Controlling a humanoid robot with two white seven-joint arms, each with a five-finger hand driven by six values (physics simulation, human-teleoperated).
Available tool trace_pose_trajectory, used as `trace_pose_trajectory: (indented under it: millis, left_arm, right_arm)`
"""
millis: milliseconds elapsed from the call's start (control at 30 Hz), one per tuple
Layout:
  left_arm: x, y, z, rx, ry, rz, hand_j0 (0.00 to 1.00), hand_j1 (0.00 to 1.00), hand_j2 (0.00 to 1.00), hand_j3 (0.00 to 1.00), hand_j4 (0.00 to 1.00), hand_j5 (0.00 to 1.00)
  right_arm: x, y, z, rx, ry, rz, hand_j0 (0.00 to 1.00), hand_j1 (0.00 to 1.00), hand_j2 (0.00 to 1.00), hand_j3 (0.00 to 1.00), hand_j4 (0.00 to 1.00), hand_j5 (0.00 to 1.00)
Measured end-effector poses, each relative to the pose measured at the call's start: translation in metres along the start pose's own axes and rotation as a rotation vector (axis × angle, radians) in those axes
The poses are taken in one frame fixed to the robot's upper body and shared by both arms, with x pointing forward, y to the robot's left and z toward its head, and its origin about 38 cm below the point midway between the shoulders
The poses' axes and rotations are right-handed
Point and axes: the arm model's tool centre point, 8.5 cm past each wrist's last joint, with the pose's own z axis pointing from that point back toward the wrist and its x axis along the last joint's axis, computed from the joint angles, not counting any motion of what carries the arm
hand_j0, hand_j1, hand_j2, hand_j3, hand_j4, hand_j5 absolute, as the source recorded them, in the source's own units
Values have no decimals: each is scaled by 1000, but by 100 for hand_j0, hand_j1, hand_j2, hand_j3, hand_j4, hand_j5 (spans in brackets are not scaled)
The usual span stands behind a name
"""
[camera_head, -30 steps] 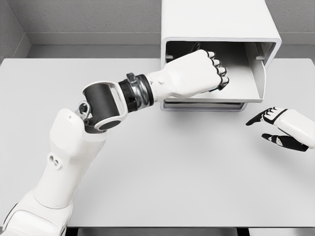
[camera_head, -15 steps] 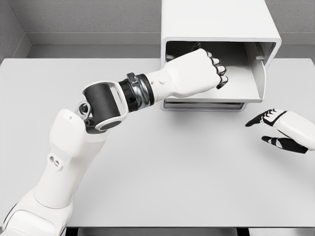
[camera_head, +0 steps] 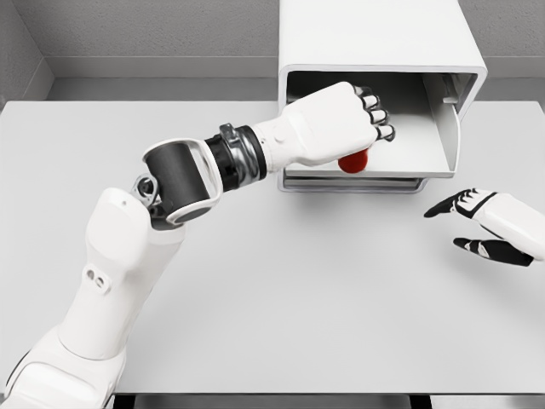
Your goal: Slide open multi-storey tabletop storage cabinets and put open load switch and slide close multi-storey tabletop storage cabinets
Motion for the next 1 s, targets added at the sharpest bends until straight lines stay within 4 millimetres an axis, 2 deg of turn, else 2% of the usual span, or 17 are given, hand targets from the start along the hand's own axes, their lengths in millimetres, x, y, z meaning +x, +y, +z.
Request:
trace_pose_trajectory:
  millis: [200, 367, 667, 900, 1000]
  left_arm:
    - [0, 1, 0, 2, -3, 0, 81, 81, 81, 81, 81, 81]
    - [0, 4, 1, 10, -3, -6, 100, 100, 100, 100, 100, 100]
    - [-4, 15, 8, 45, 11, -19, 100, 100, 100, 100, 100, 100]
    - [-20, 22, 19, 86, 46, 4, 100, 100, 100, 100, 100, 100]
    - [-32, 37, 30, 177, 31, 70, 100, 100, 100, 100, 100, 100]
  right_arm:
    - [-1, 0, 0, 0, 2, 0, 73, 73, 73, 73, 73, 73]
    - [-1, 0, 1, 0, 4, -1, 73, 73, 73, 73, 73, 73]
    - [-2, 0, 1, 2, 5, 0, 73, 73, 73, 73, 73, 73]
    - [-1, 0, 1, 3, 4, 0, 73, 73, 73, 73, 73, 73]
    - [-1, 0, 1, 3, 4, 0, 73, 73, 73, 73, 73, 73]
